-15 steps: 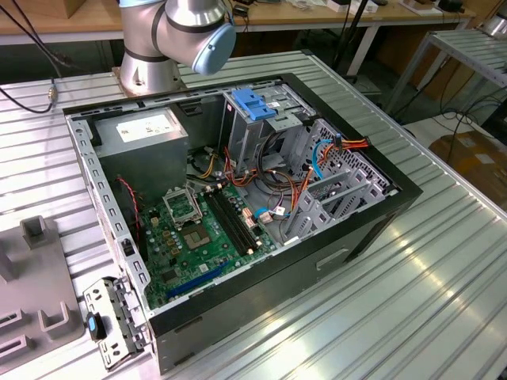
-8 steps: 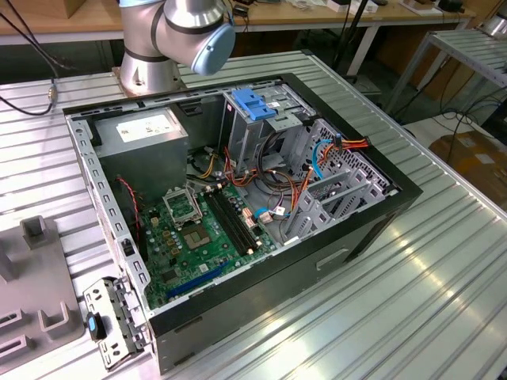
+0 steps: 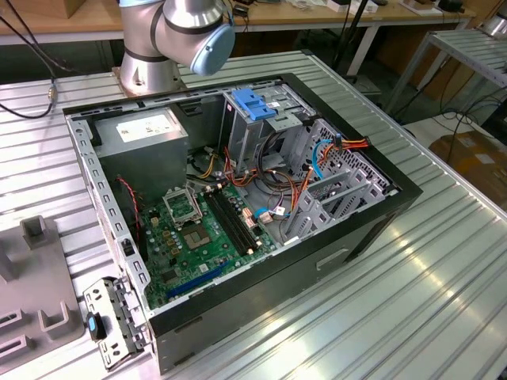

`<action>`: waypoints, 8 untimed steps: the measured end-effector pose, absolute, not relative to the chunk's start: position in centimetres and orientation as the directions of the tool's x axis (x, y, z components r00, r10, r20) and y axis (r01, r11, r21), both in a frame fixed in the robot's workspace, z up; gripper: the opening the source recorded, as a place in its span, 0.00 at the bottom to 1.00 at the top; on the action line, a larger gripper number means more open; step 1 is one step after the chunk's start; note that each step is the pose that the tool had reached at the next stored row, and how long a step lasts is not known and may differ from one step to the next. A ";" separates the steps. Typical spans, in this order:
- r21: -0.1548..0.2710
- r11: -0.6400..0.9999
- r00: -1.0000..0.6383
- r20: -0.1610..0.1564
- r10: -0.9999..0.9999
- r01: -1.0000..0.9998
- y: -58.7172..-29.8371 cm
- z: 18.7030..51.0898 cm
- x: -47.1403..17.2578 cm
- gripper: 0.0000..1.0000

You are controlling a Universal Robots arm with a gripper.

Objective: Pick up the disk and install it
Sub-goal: 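Pick up the disk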

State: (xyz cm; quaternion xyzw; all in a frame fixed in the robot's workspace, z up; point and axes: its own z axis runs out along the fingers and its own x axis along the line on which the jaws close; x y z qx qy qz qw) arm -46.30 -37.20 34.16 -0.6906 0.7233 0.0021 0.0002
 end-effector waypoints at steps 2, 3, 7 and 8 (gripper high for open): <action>0.003 0.023 -0.023 -0.003 -1.000 -1.000 -37.2 33.8 -46.3 0.60; 0.003 0.014 -0.014 -0.003 -1.000 -1.000 -37.2 33.6 -46.4 0.60; 0.003 0.010 -0.010 -0.003 -1.000 -1.000 -37.2 32.7 -46.5 0.60; 0.003 0.010 -0.010 -0.003 -1.000 -1.000 -37.2 32.4 -46.5 0.60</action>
